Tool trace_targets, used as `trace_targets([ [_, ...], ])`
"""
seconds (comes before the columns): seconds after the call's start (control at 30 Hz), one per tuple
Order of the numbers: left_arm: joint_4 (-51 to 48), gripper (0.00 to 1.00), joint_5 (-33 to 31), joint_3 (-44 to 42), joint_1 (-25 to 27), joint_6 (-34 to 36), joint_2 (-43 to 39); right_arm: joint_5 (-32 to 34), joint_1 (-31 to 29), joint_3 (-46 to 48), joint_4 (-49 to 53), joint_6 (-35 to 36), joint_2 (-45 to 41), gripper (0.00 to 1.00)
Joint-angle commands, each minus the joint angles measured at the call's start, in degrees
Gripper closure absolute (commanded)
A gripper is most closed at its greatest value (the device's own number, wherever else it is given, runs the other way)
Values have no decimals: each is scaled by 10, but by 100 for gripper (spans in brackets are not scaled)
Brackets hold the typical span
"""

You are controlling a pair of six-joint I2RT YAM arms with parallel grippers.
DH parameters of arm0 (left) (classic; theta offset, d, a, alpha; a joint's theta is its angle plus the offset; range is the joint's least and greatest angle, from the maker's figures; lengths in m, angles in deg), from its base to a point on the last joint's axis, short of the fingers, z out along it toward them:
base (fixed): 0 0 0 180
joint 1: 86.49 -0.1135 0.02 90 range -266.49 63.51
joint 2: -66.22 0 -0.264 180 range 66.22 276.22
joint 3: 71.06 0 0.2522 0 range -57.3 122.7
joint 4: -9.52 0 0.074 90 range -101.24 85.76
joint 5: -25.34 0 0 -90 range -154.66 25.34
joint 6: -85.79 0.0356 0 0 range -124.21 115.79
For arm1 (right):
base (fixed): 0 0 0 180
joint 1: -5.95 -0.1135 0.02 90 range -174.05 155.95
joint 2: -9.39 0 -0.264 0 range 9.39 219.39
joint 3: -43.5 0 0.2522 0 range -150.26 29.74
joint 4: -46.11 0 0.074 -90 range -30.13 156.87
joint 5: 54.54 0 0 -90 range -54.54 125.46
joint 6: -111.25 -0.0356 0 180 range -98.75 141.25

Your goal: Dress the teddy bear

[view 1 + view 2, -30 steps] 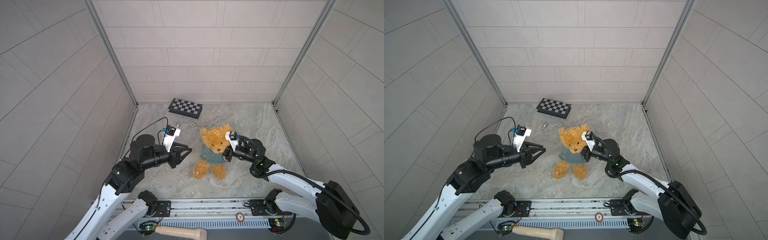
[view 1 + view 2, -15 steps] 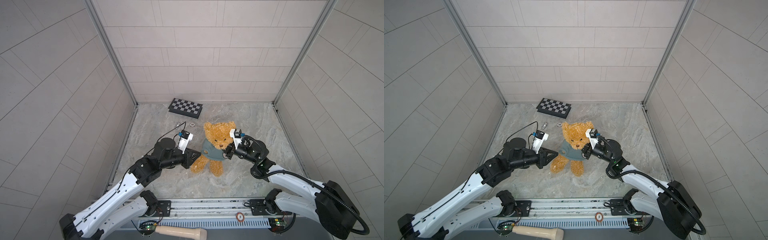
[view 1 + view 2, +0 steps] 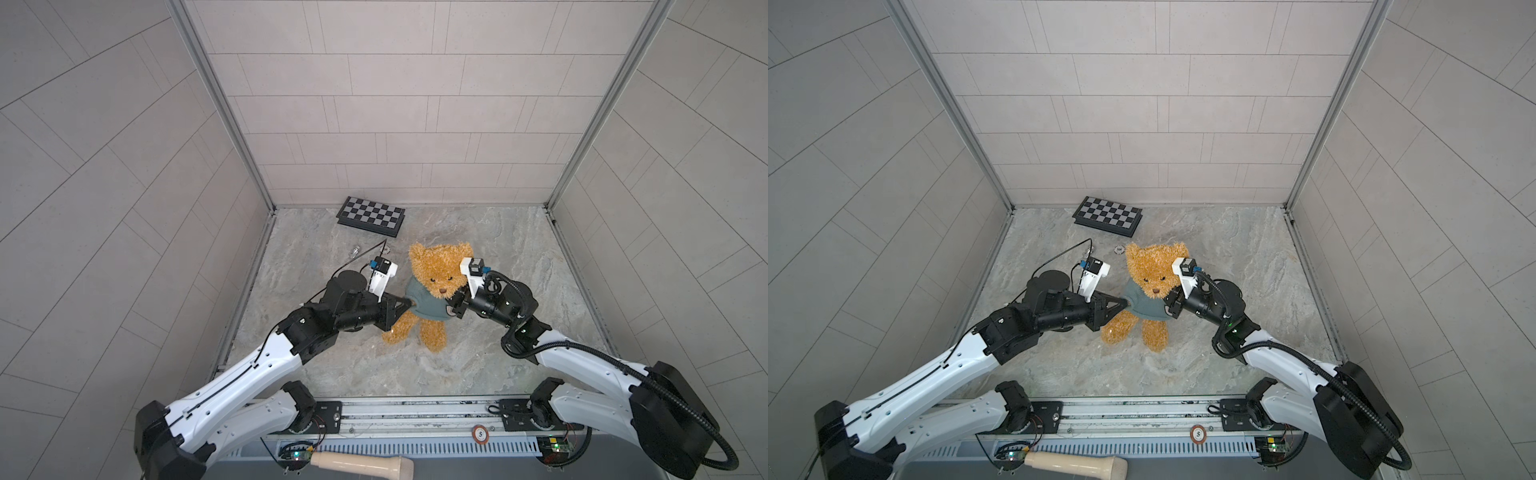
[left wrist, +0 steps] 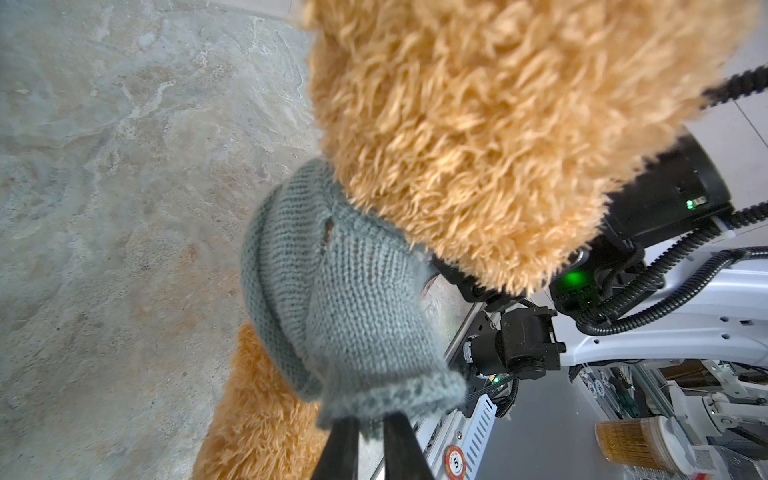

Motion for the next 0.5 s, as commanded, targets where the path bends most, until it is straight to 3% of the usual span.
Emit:
trace_targets([
  [0.0, 29, 83, -1, 25, 6, -6, 4, 2, 1, 1, -45, -1, -10, 100],
  [0.27, 25, 82, -25, 40, 14, -11, 30, 10, 1, 3, -53, -3, -16, 100],
  [0.47, 2, 71, -67, 49, 16, -9, 38, 11, 1, 7, -65, -8, -17, 100],
])
